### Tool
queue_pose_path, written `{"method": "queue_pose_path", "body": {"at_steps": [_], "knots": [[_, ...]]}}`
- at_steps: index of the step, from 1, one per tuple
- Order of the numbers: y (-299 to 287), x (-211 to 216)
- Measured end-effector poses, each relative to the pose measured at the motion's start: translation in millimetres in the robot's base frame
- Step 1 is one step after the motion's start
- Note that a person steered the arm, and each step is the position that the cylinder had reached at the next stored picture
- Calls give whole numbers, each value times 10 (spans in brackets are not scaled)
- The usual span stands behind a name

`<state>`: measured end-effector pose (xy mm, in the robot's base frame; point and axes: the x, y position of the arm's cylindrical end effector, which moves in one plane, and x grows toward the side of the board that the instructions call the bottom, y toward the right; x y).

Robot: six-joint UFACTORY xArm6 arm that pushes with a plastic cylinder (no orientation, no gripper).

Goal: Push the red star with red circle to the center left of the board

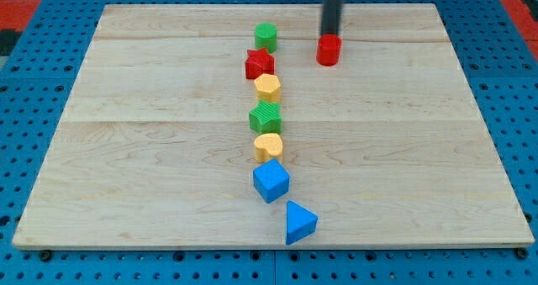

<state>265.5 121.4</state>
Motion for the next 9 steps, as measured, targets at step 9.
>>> {"method": "queue_pose_path", "body": {"at_steps": [9], "knots": [[-2563,1071]]}}
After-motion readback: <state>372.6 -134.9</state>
